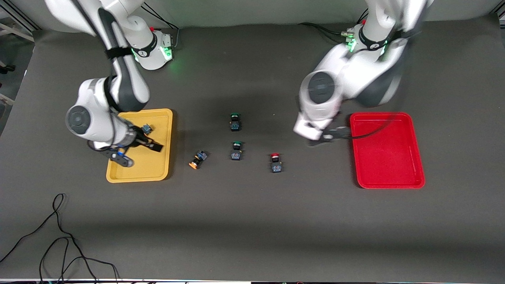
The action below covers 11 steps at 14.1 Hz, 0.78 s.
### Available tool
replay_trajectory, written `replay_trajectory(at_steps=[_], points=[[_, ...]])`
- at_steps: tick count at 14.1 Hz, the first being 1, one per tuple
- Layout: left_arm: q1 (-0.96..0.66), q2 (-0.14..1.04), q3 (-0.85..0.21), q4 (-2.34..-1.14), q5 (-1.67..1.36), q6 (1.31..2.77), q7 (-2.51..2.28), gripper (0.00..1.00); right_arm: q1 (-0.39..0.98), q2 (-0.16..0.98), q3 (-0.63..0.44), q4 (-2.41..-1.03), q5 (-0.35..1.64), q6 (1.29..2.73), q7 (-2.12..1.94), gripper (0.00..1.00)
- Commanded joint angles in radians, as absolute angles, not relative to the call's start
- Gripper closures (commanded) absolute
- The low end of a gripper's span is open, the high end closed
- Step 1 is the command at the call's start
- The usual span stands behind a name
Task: Place red and yellow buttons in trays
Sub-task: 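Lower the red button into the red tray while the right gripper grasps another yellow button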
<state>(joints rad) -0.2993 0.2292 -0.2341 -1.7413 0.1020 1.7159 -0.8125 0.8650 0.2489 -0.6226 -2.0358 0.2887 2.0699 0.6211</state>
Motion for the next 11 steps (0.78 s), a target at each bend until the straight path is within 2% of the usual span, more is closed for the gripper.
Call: replay_trajectory(at_steps=[1,3,6,8,11], points=[[-0.151,0.083,-0.242,-1.891,0.104,1.733,-0.605,0.87,1.023,0.366,-0.632,-1.936,0.314,2.054,0.773,0.0],[-0.036,0.061,-0.244,-1.977,0.104,1.82,-0.473,0.87,1.061,0.44,-0.632,-1.905,0.391,2.091,0.822,0.0],[0.075,0.074,-0.242,-2.161,0.104,2.075,-0.35,0.84,1.124,0.55,-0.632,-1.911,0.431,2.166,0.827,0.0],[0.097,0.092,-0.242,-2.27,0.104,2.214,-0.338,0.84,1.115,0.578,-0.637,-1.91,0.431,2.203,0.827,0.0],[0.112,0.153,-0.242,-2.348,0.104,2.342,-0.336,0.84,1.065,0.584,-0.637,-1.891,0.43,2.204,0.813,0.0]])
